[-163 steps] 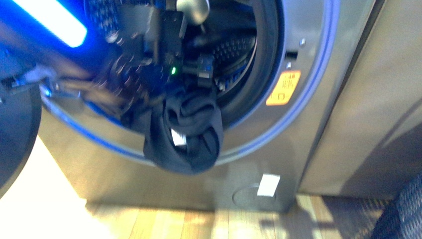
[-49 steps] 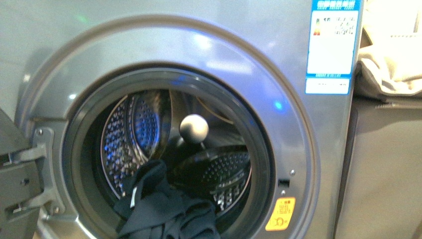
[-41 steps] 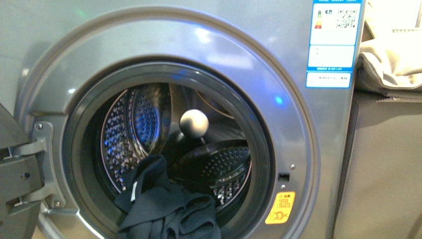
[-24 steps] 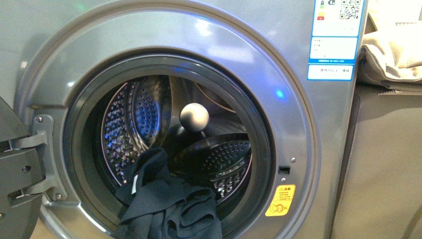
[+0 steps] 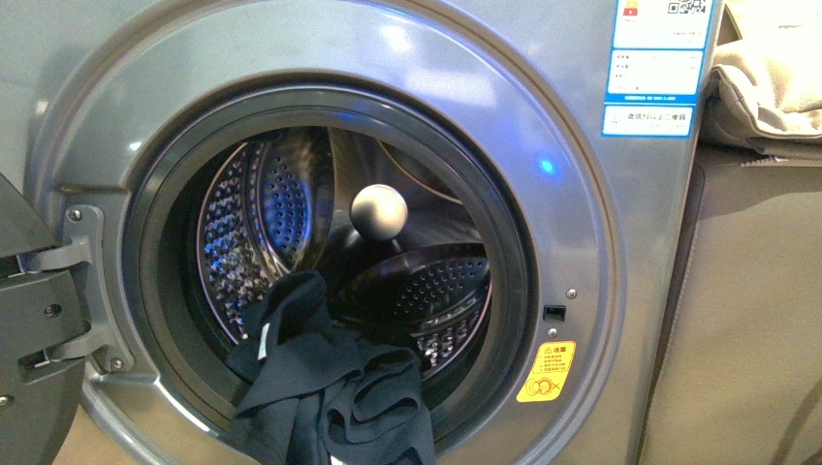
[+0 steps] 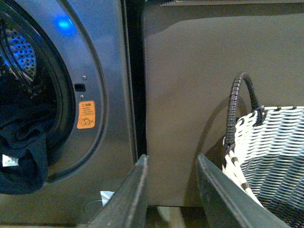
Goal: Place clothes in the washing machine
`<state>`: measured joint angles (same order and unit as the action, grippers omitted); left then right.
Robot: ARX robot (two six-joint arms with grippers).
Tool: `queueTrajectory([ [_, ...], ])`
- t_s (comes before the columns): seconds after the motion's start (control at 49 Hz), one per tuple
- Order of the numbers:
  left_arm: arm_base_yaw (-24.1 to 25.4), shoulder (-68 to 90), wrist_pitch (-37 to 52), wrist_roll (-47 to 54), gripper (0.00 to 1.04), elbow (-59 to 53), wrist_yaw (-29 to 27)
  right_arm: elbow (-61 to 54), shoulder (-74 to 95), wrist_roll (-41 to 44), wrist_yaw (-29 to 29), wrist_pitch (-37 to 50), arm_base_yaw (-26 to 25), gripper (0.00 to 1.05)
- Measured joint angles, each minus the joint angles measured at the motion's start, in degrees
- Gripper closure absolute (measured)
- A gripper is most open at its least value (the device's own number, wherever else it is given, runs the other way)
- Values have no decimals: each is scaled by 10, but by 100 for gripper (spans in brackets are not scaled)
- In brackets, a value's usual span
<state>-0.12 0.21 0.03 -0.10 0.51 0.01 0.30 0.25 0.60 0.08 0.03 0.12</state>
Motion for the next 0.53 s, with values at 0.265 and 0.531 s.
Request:
queueTrajectory([
  [0.265,0,0,0,0,7,0,0,0,0,0,0,0,0,10],
  [0.531,0,0,0,0,7,0,0,0,0,0,0,0,0,8],
])
